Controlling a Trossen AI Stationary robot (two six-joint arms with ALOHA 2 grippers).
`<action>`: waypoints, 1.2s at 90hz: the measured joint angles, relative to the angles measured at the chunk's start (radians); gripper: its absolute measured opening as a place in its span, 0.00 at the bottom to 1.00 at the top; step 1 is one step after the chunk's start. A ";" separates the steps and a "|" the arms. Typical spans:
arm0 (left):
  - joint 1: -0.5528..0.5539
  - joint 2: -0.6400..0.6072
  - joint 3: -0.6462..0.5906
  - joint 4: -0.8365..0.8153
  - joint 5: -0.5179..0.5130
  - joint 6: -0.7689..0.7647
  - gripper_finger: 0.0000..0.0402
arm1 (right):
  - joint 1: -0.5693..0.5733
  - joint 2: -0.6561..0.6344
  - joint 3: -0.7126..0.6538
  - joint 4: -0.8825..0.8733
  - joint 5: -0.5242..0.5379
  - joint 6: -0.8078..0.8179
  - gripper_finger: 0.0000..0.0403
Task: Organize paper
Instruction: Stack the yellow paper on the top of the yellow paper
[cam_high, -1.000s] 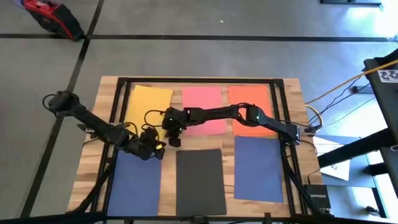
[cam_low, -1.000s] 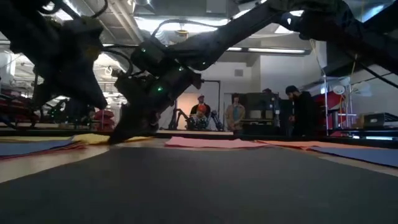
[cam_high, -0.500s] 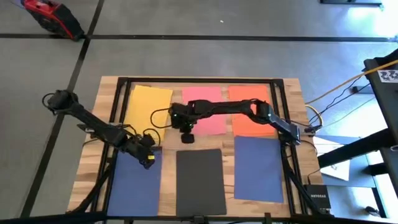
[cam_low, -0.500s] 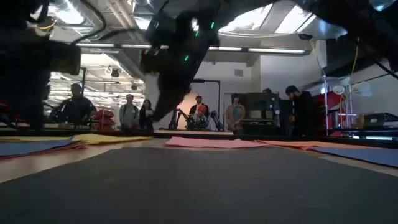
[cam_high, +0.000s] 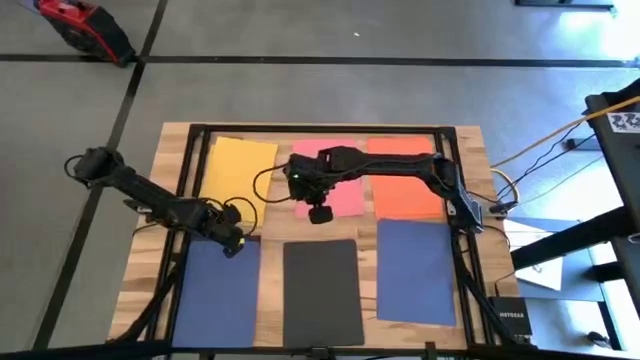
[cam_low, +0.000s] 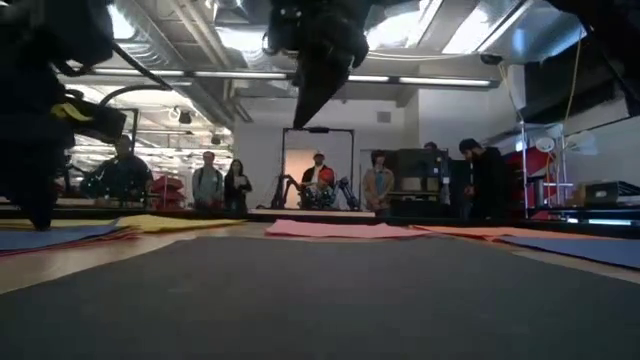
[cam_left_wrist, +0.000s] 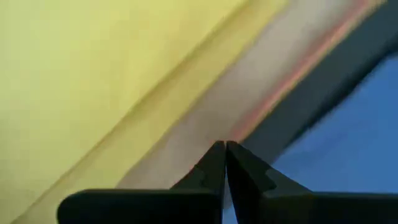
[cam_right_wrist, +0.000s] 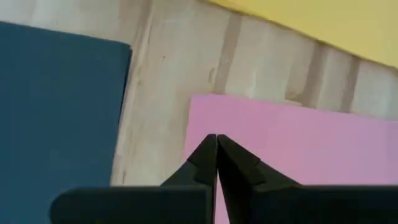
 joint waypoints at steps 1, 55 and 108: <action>0.004 0.001 0.000 0.001 -0.001 0.000 0.00 | 0.000 -0.002 0.000 0.000 0.001 0.000 0.00; 0.129 0.047 -0.041 0.066 -0.033 -0.071 0.00 | 0.000 -0.002 0.000 -0.095 0.003 -0.004 0.00; 0.261 0.041 -0.048 0.169 -0.226 -0.031 0.00 | 0.006 -0.002 0.001 -0.102 0.001 -0.005 0.00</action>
